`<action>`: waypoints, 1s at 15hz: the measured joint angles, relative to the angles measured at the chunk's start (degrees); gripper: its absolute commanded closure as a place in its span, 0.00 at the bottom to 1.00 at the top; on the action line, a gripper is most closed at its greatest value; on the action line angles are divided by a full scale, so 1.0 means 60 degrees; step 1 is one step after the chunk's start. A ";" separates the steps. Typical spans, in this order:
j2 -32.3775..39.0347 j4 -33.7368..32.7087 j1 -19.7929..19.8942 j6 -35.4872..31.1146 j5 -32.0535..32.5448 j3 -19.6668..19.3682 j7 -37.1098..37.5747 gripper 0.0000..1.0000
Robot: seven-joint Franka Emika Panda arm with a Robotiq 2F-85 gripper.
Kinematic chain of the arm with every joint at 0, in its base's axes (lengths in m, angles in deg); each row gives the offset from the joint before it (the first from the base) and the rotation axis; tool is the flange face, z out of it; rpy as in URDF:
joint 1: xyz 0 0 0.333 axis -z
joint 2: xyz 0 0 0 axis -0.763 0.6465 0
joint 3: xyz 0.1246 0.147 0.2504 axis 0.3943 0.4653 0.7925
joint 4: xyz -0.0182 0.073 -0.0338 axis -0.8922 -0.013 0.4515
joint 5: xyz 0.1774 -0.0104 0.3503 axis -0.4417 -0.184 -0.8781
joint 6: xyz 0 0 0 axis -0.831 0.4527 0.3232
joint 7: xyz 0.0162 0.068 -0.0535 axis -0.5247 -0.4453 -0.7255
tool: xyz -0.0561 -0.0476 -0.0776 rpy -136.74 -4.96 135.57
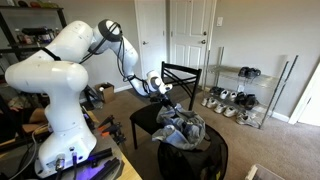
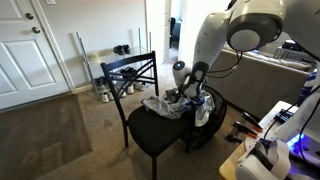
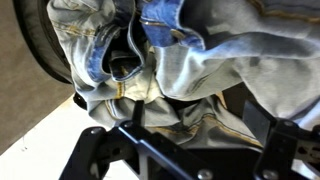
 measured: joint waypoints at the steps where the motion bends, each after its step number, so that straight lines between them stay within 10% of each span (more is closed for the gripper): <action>1: 0.0041 -0.0083 -0.0182 0.0161 0.0093 0.0038 -0.0173 0.00; 8: 0.0997 -0.1454 -0.0115 0.0986 0.1148 0.0317 -0.1863 0.00; 15: 0.2244 -0.3901 0.1700 0.1011 0.1910 0.1905 -0.4172 0.00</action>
